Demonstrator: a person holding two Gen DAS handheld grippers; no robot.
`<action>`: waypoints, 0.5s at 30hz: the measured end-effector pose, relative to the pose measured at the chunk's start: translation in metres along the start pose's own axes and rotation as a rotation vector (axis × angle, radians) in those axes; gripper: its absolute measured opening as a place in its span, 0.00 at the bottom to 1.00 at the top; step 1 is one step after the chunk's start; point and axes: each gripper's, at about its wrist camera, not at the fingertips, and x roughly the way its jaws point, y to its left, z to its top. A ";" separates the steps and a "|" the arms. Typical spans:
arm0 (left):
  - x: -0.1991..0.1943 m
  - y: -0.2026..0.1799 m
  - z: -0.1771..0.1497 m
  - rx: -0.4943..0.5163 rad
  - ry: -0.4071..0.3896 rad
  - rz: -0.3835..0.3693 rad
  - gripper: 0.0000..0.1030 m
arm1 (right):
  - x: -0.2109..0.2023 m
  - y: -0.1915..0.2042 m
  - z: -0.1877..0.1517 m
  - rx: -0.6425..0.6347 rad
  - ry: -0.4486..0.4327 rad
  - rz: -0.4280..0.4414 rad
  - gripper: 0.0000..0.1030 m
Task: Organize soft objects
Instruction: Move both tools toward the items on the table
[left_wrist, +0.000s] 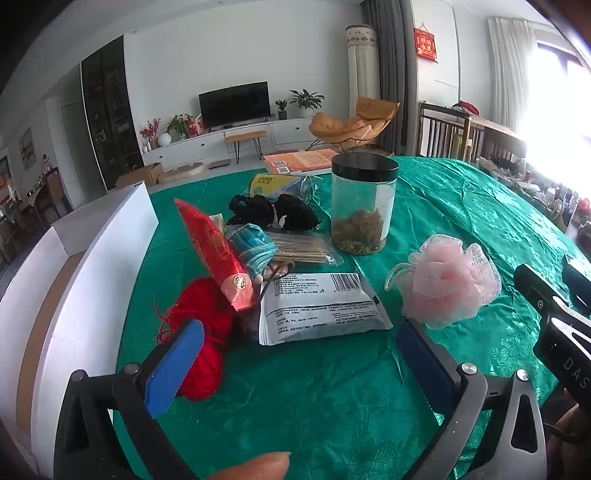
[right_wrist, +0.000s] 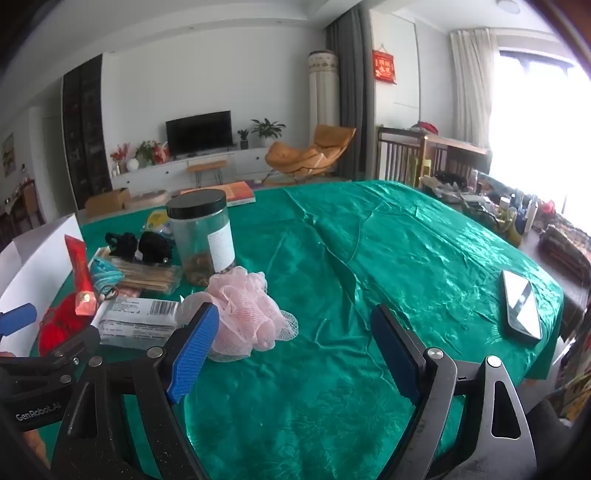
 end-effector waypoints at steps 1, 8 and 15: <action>0.000 -0.001 0.000 0.019 0.003 0.015 1.00 | 0.000 0.000 0.000 0.001 0.000 0.000 0.84; 0.007 0.003 -0.006 0.002 0.016 -0.019 1.00 | -0.001 0.000 0.001 -0.004 -0.002 0.001 0.84; 0.003 0.002 -0.008 -0.008 0.031 -0.008 1.00 | 0.002 0.002 -0.001 -0.006 0.002 0.002 0.84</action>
